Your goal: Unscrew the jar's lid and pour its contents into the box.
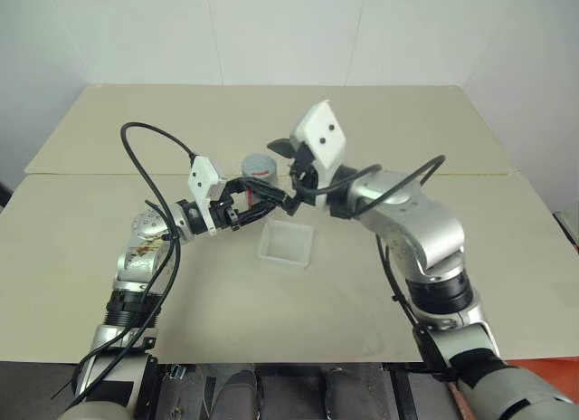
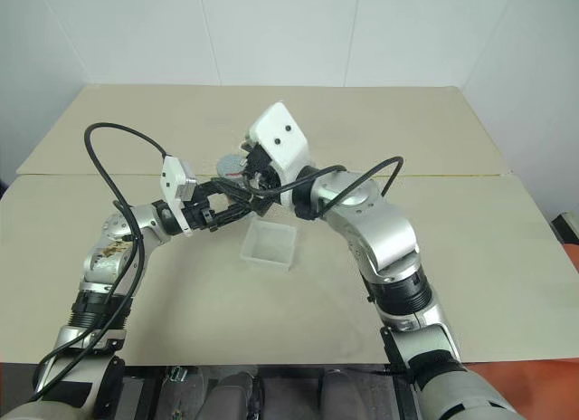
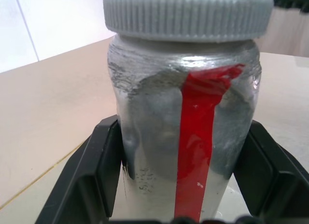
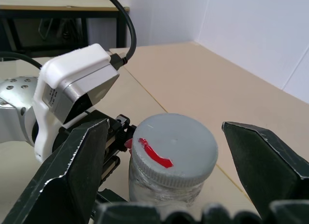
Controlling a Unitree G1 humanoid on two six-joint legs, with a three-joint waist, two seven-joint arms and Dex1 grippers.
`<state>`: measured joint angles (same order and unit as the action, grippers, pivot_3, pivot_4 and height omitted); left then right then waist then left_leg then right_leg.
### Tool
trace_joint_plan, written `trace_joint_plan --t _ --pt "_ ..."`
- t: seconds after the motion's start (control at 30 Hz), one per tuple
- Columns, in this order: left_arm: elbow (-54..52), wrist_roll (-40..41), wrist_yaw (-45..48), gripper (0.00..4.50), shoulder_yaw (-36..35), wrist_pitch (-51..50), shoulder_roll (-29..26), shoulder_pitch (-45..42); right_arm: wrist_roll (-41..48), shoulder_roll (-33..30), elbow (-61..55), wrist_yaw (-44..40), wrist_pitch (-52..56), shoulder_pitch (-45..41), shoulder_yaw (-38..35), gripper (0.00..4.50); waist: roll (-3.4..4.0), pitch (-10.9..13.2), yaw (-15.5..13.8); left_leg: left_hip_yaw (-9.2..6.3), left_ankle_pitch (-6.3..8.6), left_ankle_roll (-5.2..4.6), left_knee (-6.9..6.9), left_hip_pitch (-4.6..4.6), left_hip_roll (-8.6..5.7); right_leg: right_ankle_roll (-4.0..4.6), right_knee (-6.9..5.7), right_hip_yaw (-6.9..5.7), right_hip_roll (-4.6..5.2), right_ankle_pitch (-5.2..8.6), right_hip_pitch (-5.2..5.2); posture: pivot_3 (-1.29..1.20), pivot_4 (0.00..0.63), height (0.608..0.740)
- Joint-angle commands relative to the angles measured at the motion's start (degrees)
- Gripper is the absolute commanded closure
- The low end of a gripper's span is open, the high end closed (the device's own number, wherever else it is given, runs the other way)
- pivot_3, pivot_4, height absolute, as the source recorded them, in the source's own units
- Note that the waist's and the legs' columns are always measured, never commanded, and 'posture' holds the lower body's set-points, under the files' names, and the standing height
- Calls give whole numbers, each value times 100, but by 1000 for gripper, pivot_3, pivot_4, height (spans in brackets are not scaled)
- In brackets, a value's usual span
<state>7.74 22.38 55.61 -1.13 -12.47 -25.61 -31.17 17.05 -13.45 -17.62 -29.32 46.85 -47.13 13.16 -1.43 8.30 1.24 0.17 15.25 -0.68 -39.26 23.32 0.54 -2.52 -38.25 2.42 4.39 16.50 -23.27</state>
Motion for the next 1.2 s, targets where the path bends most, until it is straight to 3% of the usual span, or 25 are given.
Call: trace_joint_plan --t 0.03,0.6,0.7,0.8,1.03,1.2 --pt "-68 45 37 1600 -48 139 22 -159 -75 133 19 168 40 -243 5 138 0 0 4 0 0 0 0 0 -6 0 0 0 0 0 0 0 150 740" --pt "-162 50 92 1600 -51 85 -5 -129 -178 345 436 281 125 -402 -95 138 0 0 109 -2 0 1 1 -1 -8 0 -1 0 1 0 0 0 150 740" --pt "-166 50 113 1600 -50 79 -18 -113 -180 356 450 248 93 -400 -104 721 0 0 118 -3 0 1 2 -1 -8 0 -1 0 0 0 0 0 150 740" --pt "-197 64 128 1600 -46 60 -37 -80 -184 375 451 229 78 -395 -119 1666 0 0 119 -3 -1 1 2 -2 -7 0 -1 0 0 0 0 0 150 740" --pt "-298 149 290 1600 -21 30 -94 11 -75 334 433 31 -83 -336 -157 1698 0 0 119 -4 -1 1 2 -1 -8 0 -2 -1 1 0 0 0 150 740" --pt "-515 463 790 1600 5 -130 -273 84 372 103 606 -892 -599 -224 -338 1698 0 0 121 -4 -1 1 3 -1 -7 0 0 -1 0 0 0 0 150 740"
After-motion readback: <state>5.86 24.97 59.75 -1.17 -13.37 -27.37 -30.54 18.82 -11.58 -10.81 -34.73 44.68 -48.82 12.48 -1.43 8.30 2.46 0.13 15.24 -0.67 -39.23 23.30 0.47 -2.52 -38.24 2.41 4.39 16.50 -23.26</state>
